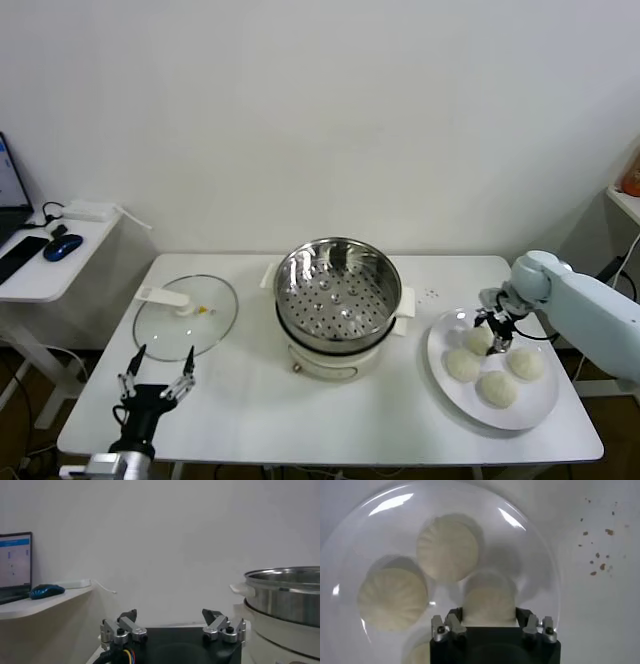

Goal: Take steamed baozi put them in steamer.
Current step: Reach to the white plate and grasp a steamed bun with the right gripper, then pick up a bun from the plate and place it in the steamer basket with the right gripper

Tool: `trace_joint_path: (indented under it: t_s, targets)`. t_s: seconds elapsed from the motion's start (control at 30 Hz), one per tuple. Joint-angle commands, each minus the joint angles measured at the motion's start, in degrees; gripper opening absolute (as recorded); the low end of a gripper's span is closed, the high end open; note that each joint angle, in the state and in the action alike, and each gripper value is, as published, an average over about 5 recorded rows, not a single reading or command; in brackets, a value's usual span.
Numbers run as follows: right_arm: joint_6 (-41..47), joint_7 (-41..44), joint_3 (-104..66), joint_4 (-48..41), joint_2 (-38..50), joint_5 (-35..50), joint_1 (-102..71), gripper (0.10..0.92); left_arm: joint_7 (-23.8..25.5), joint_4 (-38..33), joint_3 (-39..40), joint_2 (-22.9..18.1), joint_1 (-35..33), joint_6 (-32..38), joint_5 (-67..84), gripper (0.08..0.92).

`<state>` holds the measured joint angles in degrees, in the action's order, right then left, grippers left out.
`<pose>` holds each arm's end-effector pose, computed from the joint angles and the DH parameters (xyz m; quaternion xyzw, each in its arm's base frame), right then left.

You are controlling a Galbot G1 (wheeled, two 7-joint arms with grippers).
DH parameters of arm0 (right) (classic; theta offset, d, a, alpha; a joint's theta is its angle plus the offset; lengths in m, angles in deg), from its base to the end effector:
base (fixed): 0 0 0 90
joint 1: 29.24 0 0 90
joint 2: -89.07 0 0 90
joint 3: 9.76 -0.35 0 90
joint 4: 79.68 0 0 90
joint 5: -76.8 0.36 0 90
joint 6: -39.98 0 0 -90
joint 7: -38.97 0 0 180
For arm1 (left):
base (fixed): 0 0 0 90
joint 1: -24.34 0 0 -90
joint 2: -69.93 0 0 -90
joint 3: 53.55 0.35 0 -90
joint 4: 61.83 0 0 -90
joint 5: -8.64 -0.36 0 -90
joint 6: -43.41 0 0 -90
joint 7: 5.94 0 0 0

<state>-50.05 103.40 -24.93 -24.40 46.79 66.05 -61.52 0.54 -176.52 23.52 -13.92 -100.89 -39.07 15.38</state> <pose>0.5357 -0.2185 -0.2468 0.5089 -0.5056 0.5422 0.4375 0.1504 0.0942 -0.3396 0.0162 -0.9986 -0.0480 0.0183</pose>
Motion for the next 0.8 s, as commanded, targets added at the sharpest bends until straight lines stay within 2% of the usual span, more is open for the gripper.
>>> trace_joint_path:
  t_s: [0.03, 0.2, 0.4, 0.8]
  targets:
    - [0.0, 0.0, -0.6, -0.1, 0.0, 0.1, -0.3, 0.673, 0.0, 0.1, 0.0, 0.0, 0.0, 0.0, 0.0, 0.823]
    - [0.0, 0.0, 0.2, 2.4, 1.5, 1.5, 1.3, 0.664, 0.0, 0.1, -0.1, 0.0, -0.1, 0.1, 0.0, 0.823]
    - [-0.2, 0.1, 4.4, 10.0, 5.1, 4.6, 6.9, 0.670, 0.0, 0.0, -0.3, 0.0, -0.2, 0.1, 0.1, 0.823]
    - [-3.0, 1.0, 18.2, 25.4, 9.1, 12.1, 30.6, 0.670, 0.3, -0.8, 0.0, -0.3, -1.1, -0.1, 0.1, 0.823]
